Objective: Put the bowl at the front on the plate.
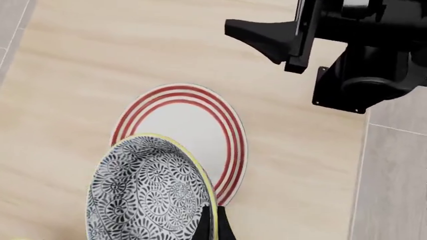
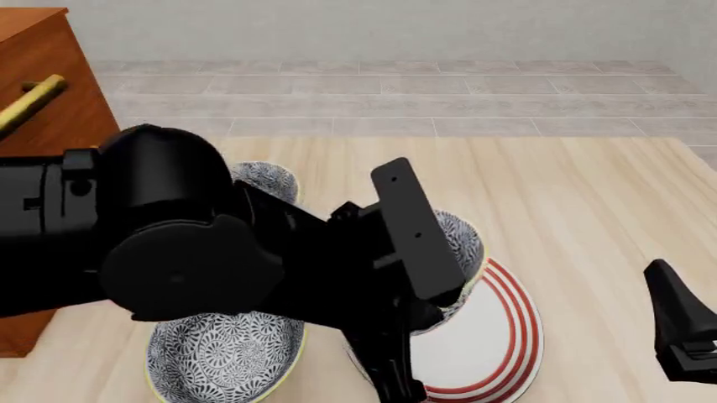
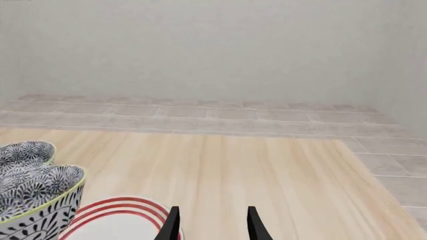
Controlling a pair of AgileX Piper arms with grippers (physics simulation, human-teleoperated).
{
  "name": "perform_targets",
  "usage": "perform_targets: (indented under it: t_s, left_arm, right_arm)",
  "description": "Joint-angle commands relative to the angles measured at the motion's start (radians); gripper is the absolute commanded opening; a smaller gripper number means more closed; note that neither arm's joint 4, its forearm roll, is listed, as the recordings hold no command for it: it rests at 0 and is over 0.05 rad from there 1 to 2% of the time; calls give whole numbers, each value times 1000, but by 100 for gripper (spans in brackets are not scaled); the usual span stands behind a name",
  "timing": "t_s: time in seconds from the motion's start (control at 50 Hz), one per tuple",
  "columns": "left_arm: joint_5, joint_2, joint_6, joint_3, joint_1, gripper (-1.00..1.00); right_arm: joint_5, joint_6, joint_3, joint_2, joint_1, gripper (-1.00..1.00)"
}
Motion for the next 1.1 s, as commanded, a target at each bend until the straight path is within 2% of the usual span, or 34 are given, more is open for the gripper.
perform_targets:
  t_s: [0.02, 0.4, 0.66, 1.1]
  left_arm:
    - [-45, 75, 7, -4, -50, -100]
    - [-96, 157, 26, -17, -65, -100]
    - [-136, 206, 64, -15, -38, -100]
    - [-176, 276, 62, -39, -58, -100]
  right_arm:
    - [2, 11, 1, -1, 0, 100]
    - [-8, 18, 2, 11, 2, 100]
    - [0, 16, 2, 3, 2, 100]
    - [1, 11, 3, 0, 3, 100]
